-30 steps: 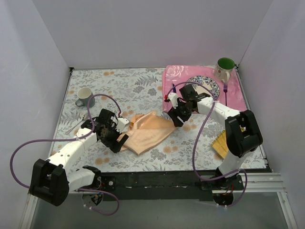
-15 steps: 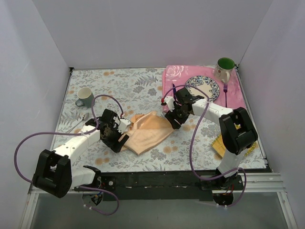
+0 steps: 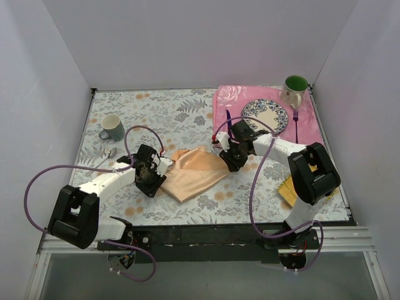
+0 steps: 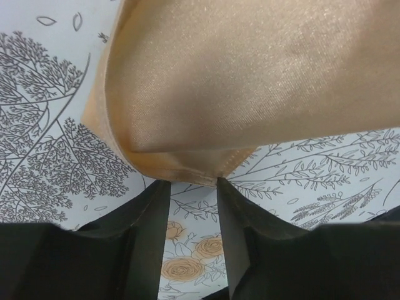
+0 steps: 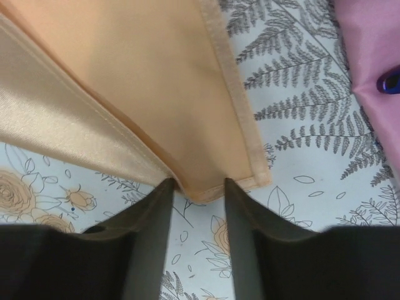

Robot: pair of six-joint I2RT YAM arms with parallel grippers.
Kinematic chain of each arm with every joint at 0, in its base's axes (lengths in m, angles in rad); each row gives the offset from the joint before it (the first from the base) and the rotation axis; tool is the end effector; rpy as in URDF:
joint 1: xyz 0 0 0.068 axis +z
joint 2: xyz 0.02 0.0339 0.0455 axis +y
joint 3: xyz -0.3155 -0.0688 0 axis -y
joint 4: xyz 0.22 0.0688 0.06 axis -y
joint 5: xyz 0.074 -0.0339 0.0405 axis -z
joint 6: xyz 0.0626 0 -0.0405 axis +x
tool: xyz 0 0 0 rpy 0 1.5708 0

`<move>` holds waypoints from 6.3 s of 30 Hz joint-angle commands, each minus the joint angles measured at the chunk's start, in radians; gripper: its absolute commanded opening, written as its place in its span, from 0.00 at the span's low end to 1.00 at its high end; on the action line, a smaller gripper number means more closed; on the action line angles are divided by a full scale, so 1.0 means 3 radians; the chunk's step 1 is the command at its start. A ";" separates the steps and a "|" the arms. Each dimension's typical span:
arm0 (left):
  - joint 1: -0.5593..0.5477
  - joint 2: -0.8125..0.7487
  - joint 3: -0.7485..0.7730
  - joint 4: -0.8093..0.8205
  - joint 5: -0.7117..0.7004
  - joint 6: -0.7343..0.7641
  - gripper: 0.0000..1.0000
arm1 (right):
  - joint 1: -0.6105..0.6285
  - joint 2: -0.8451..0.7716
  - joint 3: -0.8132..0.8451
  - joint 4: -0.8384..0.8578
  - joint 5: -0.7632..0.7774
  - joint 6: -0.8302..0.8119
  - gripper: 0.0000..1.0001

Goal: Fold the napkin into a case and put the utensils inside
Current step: Pick up the crumpled napkin from the center of the board, then flatten out the crumpled napkin at the center of the board.

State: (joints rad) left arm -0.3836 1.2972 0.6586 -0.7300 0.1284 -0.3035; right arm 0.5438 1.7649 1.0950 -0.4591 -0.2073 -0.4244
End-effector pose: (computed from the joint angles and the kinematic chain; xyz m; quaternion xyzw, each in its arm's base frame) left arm 0.1588 -0.0727 0.2010 0.0462 0.9918 -0.0940 0.0733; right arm 0.2915 0.1913 0.2112 -0.4717 0.8484 0.1138 0.2115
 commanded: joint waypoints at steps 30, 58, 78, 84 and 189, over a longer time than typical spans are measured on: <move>0.0972 0.0498 0.0811 -0.0021 0.0891 0.0209 0.51 | 0.0069 -0.1393 -0.0898 -0.0066 -0.0465 -0.1039 0.72; 0.1222 0.1091 0.1087 0.0132 0.0902 -0.0170 0.00 | 0.0064 -0.1368 -0.1339 0.0462 -0.0577 -0.1730 0.68; 0.1273 0.1270 0.1287 0.0010 0.0850 -0.0165 0.00 | 0.0365 -0.1435 -0.1462 0.0528 -0.0776 -0.1935 0.50; 0.1273 0.1285 0.1343 -0.0001 0.0861 -0.0170 0.00 | 0.0417 -0.1383 -0.1477 0.0441 -0.0838 -0.2011 0.45; 0.1447 -0.0719 0.3865 -0.0180 -0.0003 0.0899 0.00 | 0.0217 -0.1767 0.2386 -0.0102 0.0553 -0.1587 0.01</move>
State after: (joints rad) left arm 0.0456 0.9894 1.8671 -0.7101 0.1688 -0.0452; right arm 0.6109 1.1954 1.9182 -0.4992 -0.1028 -0.8696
